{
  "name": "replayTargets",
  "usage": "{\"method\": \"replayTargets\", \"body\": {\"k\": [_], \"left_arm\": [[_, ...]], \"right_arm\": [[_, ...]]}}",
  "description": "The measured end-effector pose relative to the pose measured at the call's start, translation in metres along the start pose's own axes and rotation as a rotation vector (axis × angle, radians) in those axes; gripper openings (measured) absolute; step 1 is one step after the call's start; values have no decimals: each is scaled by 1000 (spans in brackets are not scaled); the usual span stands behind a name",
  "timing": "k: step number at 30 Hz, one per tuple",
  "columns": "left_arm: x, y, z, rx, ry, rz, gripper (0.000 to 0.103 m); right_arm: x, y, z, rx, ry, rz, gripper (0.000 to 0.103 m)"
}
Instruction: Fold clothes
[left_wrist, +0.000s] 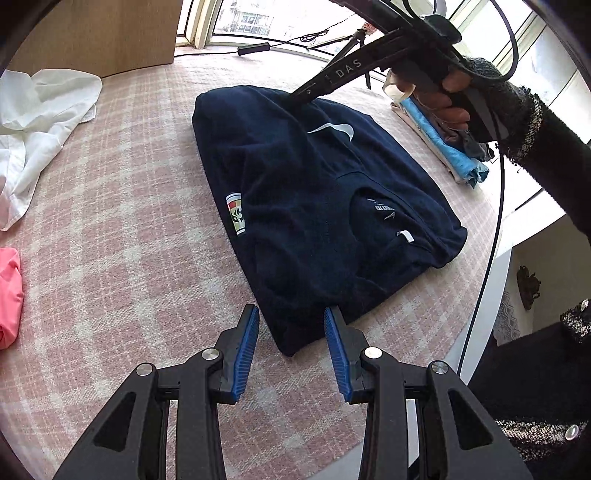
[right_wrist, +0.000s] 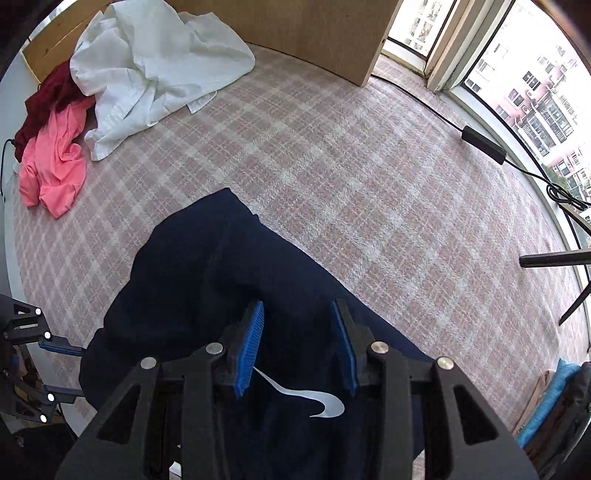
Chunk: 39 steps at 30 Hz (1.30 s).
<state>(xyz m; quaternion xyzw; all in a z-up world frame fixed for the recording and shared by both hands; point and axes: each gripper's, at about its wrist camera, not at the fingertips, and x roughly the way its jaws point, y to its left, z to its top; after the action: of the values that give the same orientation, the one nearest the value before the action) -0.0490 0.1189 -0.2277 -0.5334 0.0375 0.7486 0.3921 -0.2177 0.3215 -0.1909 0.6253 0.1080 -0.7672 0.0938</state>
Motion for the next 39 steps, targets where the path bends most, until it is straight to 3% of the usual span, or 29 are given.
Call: {"method": "replayTargets", "body": {"k": [6,8,13,17,21,24,27,28,30,31,33,34,35,39], "left_arm": [[1,-3,6,1,-27,-35,30],[-1,-4,8,2,-34,-50,27],[-7,-8,10,1,-51,-72,6],[-15,-17,2,1,-68,-102,5],[-12,-14,-14,-23,-25,-120,1],[-7,-3,-20,-54,20,-60,0],[-21,6,-15,-73,-34,-65,3],[-25,8,-13,-73,-52,-76,14],[-27,7,-5,-51,-85,-68,33],[-25,7,-1,-39,-92,-65,36],[-14,7,7,-28,-75,-81,32],[-8,7,10,-28,-58,-94,11],[-4,6,11,-20,-41,-91,7],[-3,2,2,8,8,-62,7]], "right_arm": [[-42,30,10,-44,-96,144,37],[-45,51,19,-71,-81,190,37],[-18,92,36,-117,13,106,37],[9,103,42,-154,48,-9,37],[31,91,47,-79,81,35,37],[28,91,48,-74,63,42,37],[3,85,37,-46,19,111,37],[-8,82,32,-28,3,147,37],[-10,69,14,4,14,134,37],[-9,63,5,21,23,122,37],[-8,49,-13,53,39,100,37],[-7,43,-21,69,47,89,37],[-7,36,-30,85,56,77,37],[-4,9,-66,150,88,32,38]]}}
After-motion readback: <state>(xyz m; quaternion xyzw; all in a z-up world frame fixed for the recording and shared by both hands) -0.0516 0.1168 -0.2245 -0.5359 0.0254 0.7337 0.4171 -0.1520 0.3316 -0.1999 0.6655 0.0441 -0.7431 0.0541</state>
